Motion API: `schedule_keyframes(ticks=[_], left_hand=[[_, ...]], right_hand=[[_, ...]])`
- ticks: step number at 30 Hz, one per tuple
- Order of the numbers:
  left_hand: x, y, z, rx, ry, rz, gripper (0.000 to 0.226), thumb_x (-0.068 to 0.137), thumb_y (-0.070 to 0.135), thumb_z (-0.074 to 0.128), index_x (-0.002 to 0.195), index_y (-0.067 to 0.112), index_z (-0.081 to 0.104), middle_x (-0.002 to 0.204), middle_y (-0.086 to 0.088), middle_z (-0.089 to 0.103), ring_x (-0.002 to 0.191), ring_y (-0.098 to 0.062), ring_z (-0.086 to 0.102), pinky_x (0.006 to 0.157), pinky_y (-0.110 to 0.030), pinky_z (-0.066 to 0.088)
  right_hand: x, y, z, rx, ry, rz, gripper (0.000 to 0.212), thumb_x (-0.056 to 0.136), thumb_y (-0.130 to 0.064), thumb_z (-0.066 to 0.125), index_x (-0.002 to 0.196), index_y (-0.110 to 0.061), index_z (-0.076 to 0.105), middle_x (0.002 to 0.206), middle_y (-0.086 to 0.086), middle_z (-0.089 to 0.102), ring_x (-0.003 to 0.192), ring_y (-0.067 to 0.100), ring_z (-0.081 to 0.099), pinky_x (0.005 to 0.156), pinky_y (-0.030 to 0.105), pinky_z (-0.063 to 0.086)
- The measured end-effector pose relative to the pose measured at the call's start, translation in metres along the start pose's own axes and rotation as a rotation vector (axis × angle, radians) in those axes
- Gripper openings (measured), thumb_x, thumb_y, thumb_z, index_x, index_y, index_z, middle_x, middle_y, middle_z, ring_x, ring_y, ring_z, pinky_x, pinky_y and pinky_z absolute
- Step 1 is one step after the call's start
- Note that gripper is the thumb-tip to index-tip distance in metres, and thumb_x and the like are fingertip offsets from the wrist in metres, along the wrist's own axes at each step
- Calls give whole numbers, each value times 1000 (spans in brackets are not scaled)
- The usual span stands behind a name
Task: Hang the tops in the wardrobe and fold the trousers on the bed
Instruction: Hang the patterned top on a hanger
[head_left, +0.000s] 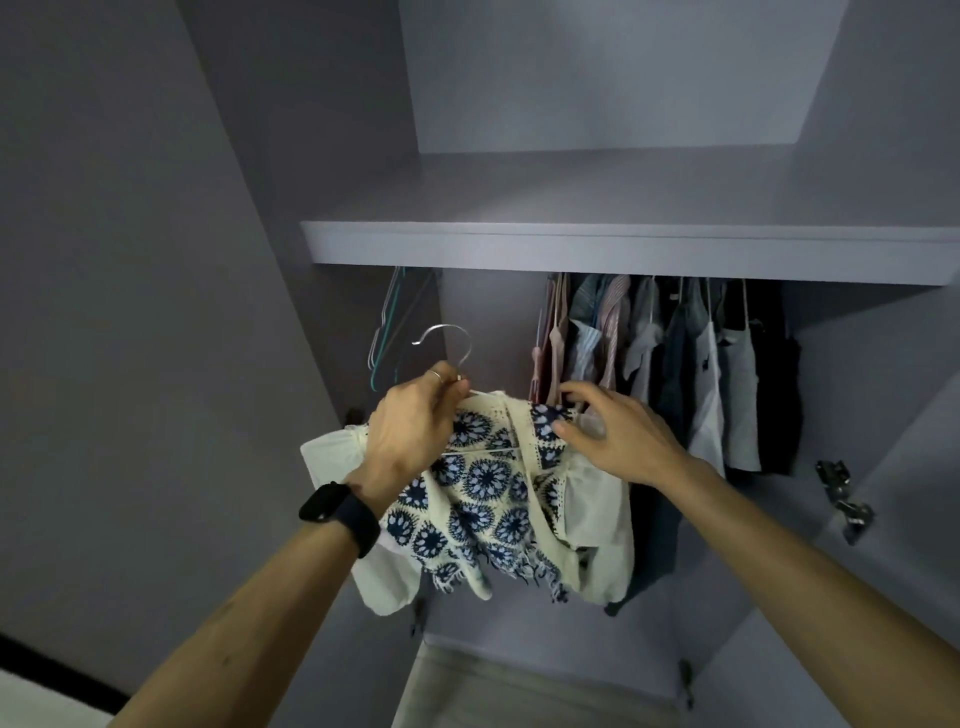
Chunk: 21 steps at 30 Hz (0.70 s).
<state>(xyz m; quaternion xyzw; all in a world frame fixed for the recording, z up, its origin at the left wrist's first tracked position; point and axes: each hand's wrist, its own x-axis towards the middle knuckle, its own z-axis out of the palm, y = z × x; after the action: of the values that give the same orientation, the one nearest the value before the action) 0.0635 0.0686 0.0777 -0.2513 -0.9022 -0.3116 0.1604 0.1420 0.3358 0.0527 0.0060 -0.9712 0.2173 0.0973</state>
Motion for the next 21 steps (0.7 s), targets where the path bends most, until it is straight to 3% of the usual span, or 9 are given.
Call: schedule_keyframes(ticks=[2, 4, 6, 9, 13, 15, 17, 18, 21], left_hand=[[5, -5, -10, -49, -1, 7, 15, 103, 43, 49, 102, 31, 57, 85, 11, 72, 78, -17, 68, 67, -39, 54], [10, -9, -17, -34, -14, 19, 15, 104, 42, 49, 102, 30, 58, 87, 10, 73, 79, -17, 69, 71, -42, 56], [12, -12, -20, 8, -38, 19, 15, 104, 43, 48, 102, 31, 57, 88, 8, 72, 79, -20, 67, 70, -43, 55], [13, -18, -21, 25, -38, 18, 14, 104, 42, 49, 100, 32, 56, 86, 7, 71, 78, -22, 66, 70, -43, 55], [11, -14, -14, -14, -42, 0, 12, 104, 39, 50, 99, 31, 58, 88, 10, 72, 78, -17, 67, 71, -42, 56], [11, -11, -11, -36, -42, -13, 12, 104, 39, 51, 98, 31, 58, 87, 11, 72, 79, -16, 67, 72, -42, 56], [11, -9, -8, -52, -66, 1, 11, 104, 39, 52, 99, 31, 59, 88, 10, 72, 81, -16, 67, 74, -42, 56], [10, -8, -6, -55, -77, 8, 11, 103, 39, 53, 100, 31, 59, 89, 9, 72, 82, -17, 67, 74, -43, 56], [6, -4, 4, -82, -102, 13, 13, 103, 38, 53, 102, 28, 61, 90, 6, 73, 83, -17, 68, 74, -42, 55]], right_hand=[[-6, 17, -2, 12, -117, 79, 45, 95, -47, 64, 134, -30, 54, 119, -6, 68, 108, 19, 64, 87, 40, 54], [-9, 32, 4, -3, -151, 169, 12, 97, -31, 63, 96, -19, 64, 83, 3, 66, 89, 29, 69, 72, 41, 54], [-11, 45, 12, 2, -84, 217, 23, 99, -24, 62, 77, -16, 62, 74, 6, 63, 83, 32, 69, 70, 41, 53], [-13, 57, 17, -57, -52, 307, 17, 99, -22, 60, 99, -9, 71, 94, 15, 72, 95, 36, 66, 77, 36, 51], [-12, 61, 17, -86, -44, 369, 18, 98, -17, 55, 107, -13, 70, 106, 13, 72, 99, 35, 64, 77, 35, 50], [-9, 49, 15, -40, -7, 322, 38, 90, -19, 58, 127, -25, 65, 121, 3, 69, 105, 31, 64, 84, 37, 54], [-8, 31, 13, 107, 48, 208, 59, 81, -25, 62, 139, -35, 57, 134, -9, 58, 102, 15, 65, 86, 32, 52], [-6, 23, 14, 172, 75, 120, 59, 81, -26, 64, 139, -38, 57, 135, -15, 55, 91, 0, 64, 83, 26, 49], [1, -3, 19, 175, 63, -84, 38, 92, -36, 69, 130, -35, 67, 119, -20, 64, 76, -21, 53, 72, 11, 41]])
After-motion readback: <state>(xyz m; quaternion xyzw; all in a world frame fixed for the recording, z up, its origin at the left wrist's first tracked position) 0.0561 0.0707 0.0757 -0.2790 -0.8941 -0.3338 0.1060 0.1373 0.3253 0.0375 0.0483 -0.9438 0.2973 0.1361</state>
